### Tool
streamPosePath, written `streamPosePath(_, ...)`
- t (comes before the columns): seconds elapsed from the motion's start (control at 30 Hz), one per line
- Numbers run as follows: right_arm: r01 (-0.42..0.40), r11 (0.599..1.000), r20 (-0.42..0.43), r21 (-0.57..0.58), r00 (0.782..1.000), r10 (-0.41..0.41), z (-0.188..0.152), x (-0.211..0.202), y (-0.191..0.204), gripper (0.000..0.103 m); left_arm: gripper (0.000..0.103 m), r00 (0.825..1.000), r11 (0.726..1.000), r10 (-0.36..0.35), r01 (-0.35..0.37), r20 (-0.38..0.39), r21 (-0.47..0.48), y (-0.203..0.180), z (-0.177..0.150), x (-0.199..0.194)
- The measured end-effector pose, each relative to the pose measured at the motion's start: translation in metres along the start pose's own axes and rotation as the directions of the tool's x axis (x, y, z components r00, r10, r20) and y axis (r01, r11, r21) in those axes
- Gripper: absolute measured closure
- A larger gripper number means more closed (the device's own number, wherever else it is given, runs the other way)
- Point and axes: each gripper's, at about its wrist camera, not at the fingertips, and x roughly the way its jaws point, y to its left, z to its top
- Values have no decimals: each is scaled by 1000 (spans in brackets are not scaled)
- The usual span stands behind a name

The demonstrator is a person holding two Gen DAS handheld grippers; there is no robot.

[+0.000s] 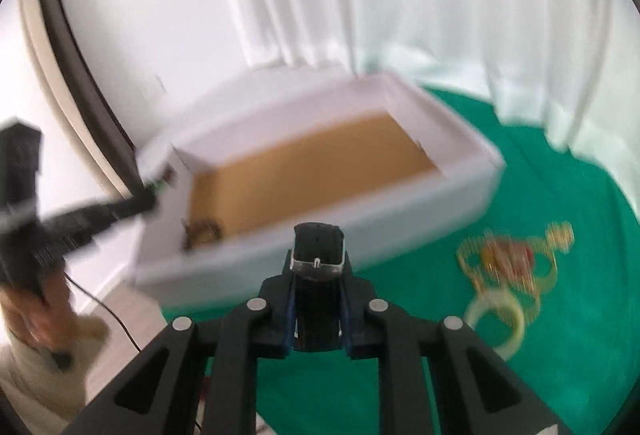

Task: Organize jewelry
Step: 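Carry the pendant and watch into the white box and open both tools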

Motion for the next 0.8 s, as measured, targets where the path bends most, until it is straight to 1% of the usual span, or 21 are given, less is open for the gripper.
streamPosePath(0.07,-2,1000,25,-15,1000,2,22,15,10,86,90,999,999,38,-38,-10,-12,10,8,13)
streamPosePath(0.1,-8,1000,29,-24,1000,8,37,29,17,86,90,998,998,54,-55,-18,-21,15,11,19)
streamPosePath(0.2,-9,999,8,-34,1000,9,60,68,25,86,90,994,995,85,-89,-67,-50,31,18,46)
streamPosePath(0.27,-9,999,-25,-31,1000,8,64,89,28,86,89,989,992,106,-113,-100,-59,40,18,63)
streamPosePath(0.3,-6,1000,-54,-22,999,5,64,108,23,86,89,986,990,119,-126,-115,-63,43,18,70)
streamPosePath(0.4,15,1000,-86,0,996,-15,57,128,21,85,88,977,985,148,-160,-156,-71,52,14,90)
streamPosePath(0.43,31,999,-104,12,994,-29,54,134,19,81,86,972,981,163,-177,-167,-74,54,13,95)
streamPosePath(0.47,48,999,-110,25,993,-44,51,137,16,67,75,970,980,172,-187,-173,-75,55,10,98)
streamPosePath(0.5,52,998,-107,32,993,-49,51,135,15,58,64,968,978,179,-194,-177,-75,55,10,99)
streamPosePath(0.53,54,998,-99,42,994,-50,48,132,12,40,36,966,976,188,-204,-175,-75,55,7,99)
streamPosePath(0.57,59,997,-95,46,994,-54,46,129,11,29,19,967,975,194,-208,-162,-75,54,5,96)
streamPosePath(0.6,73,996,-90,49,994,-68,42,123,8,26,17,969,974,202,-214,-141,-72,53,4,92)
streamPosePath(0.63,83,995,-84,48,993,-79,41,119,8,24,16,970,974,209,-218,-126,-65,51,3,88)
streamPosePath(0.7,106,994,-59,39,993,-104,36,107,6,24,16,973,976,205,-211,-109,-49,43,-1,81)
streamPosePath(0.8,156,988,-14,15,988,-156,24,85,4,22,12,977,979,199,-202,-74,-38,31,-5,67)
